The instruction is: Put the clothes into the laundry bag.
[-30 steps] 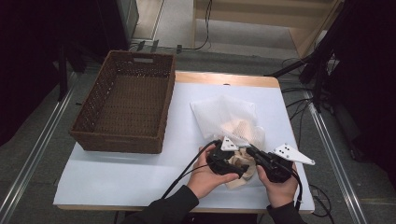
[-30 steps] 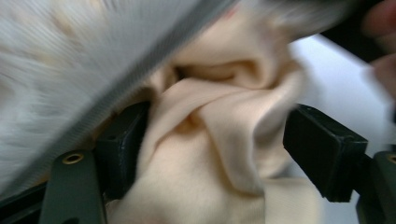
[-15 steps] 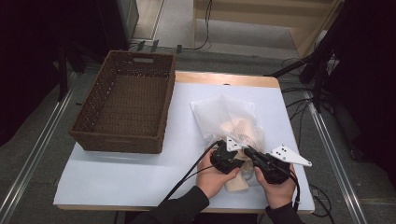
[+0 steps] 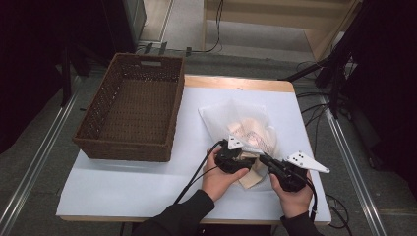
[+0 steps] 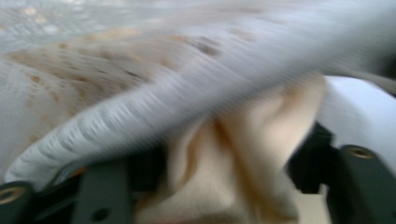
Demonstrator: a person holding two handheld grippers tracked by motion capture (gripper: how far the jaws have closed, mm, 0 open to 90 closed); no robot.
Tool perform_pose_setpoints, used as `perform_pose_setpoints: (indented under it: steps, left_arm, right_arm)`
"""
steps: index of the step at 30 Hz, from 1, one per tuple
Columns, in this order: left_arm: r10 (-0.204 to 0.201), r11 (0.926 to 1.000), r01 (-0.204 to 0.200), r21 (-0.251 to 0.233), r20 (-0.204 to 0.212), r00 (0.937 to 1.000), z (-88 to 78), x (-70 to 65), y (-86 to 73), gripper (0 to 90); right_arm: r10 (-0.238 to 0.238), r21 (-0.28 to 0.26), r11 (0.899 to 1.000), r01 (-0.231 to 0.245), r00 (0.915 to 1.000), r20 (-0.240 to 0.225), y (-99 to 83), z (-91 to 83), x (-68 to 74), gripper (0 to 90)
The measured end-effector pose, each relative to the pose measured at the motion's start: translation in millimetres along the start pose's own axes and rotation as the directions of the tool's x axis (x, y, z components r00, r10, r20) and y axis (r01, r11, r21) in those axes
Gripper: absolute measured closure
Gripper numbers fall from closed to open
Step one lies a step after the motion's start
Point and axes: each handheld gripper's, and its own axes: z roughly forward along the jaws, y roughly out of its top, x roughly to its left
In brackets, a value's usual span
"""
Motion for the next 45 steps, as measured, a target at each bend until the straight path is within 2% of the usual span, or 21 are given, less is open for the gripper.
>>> perform_pose_setpoints:
  steps: [3,5,7,8,10,12,13,15,17,21,25,27,28,29,30,31,32,33,39,41,45]
  left_arm:
    - [0.031,0.9995,-0.031,-0.011,0.036,0.9989,-18.3,-5.0,-3.3,31.2]
    - [0.057,0.9982,-0.057,0.017,0.046,0.9974,-23.7,-6.7,-6.0,29.2]
    - [0.092,0.9915,-0.095,0.088,0.032,0.9952,-21.4,-6.5,-9.4,24.7]
    - [0.101,0.9785,-0.096,0.182,-0.016,0.9947,-13.9,-4.3,-14.1,24.2]
    - [0.096,0.9739,-0.088,0.209,-0.025,0.9951,-10.5,-2.8,-16.4,24.6]
    - [0.119,0.9747,-0.106,0.197,-0.060,0.9910,-10.1,-3.5,-17.7,31.8]
    - [0.127,0.9755,-0.111,0.190,-0.073,0.9892,-10.7,-4.0,-17.2,43.8]
    - [0.087,0.9809,-0.082,0.177,-0.023,0.9959,-11.1,-4.2,-15.0,74.0]
    - [0.092,0.9850,-0.088,0.149,-0.020,0.9956,-11.4,-8.1,-11.3,75.4]
    - [0.029,0.9989,-0.029,0.037,0.003,0.9996,-10.1,-13.5,4.3,77.0]
    - [-0.060,0.9944,0.053,-0.092,-0.074,0.9955,-0.1,-3.4,9.8,76.7]
    - [-0.058,0.9939,0.042,-0.102,-0.160,0.9854,12.8,2.8,6.3,74.7]
    - [-0.071,0.9956,0.059,-0.072,-0.165,0.9837,21.1,7.4,3.4,72.2]
    - [-0.127,0.9919,0.126,-0.015,-0.117,0.9850,28.0,14.7,1.0,68.8]
    - [-0.127,0.9919,0.126,-0.015,-0.117,0.9850,28.0,14.7,1.0,66.4]
    - [-0.100,0.9949,0.101,0.003,-0.078,0.9919,21.4,14.1,2.7,59.5]
    - [-0.100,0.9949,0.101,0.003,-0.078,0.9919,21.4,14.1,2.7,52.5]
    - [-0.056,0.9980,0.056,0.029,-0.004,0.9984,10.8,12.1,2.7,44.2]
    - [0.009,0.9995,-0.010,0.028,0.062,0.9980,-25.4,12.2,-3.5,32.9]
    - [0.030,0.9988,-0.032,0.038,0.068,0.9973,-34.2,11.9,-7.3,31.4]
    - [0.084,0.9856,-0.086,0.146,0.023,0.9963,-34.5,11.7,-18.0,28.1]
  right_arm:
    - [0.015,-0.006,1.000,-0.015,0.9999,0.006,1.0,0.0,-4.5,90.0]
    - [0.017,-0.007,1.000,-0.017,0.9999,0.005,1.2,-0.3,-4.2,90.0]
    - [0.010,-0.008,1.000,-0.010,0.9999,0.005,1.7,-0.6,-3.0,90.0]
    - [0.011,-0.007,1.000,-0.011,0.9999,0.005,1.7,-0.1,-1.5,90.0]
    - [0.011,-0.006,1.000,-0.011,0.9999,0.004,1.6,0.2,-1.1,90.0]
    - [0.004,-0.003,1.000,-0.004,1.0000,0.003,1.0,1.1,-1.2,90.0]
    - [0.007,-0.002,1.000,-0.007,1.0000,0.002,0.5,1.5,-1.0,90.0]
    - [0.007,0.001,1.000,-0.007,1.0000,-0.005,-0.3,2.1,0.1,90.0]
    - [0.004,-0.001,1.000,-0.004,1.0000,-0.009,-0.2,1.7,0.7,90.0]
    - [-0.010,-0.015,1.000,0.009,0.9997,-0.023,1.9,-1.0,6.1,90.0]
    - [-0.010,-0.020,1.000,0.010,0.9997,-0.022,2.6,-2.2,7.6,90.0]
    - [-0.007,-0.007,1.000,0.007,0.9998,-0.019,1.0,-0.5,6.7,90.0]
    - [-0.008,0.001,1.000,0.008,0.9998,-0.020,0.1,0.6,6.6,90.0]
    - [-0.008,0.007,1.000,0.009,0.9998,-0.018,-1.1,1.6,6.7,90.0]
    - [-0.008,0.007,1.000,0.009,0.9998,-0.018,-1.1,1.6,6.7,90.0]
    - [-0.015,0.016,1.000,0.016,0.9998,-0.014,-2.9,3.4,5.3,90.0]
    - [-0.015,0.016,1.000,0.016,0.9998,-0.014,-2.9,3.4,5.3,90.0]
    - [-0.003,0.021,1.000,0.003,1.0000,-0.009,-3.7,4.4,2.0,90.0]
    - [0.015,0.017,1.000,-0.015,0.9999,0.001,-3.1,4.1,-3.0,90.0]
    - [0.011,0.015,1.000,-0.011,0.9999,0.001,-2.7,4.5,-2.3,90.0]
    - [0.009,0.014,1.000,-0.009,0.9999,0.004,-2.4,4.9,-1.1,90.0]
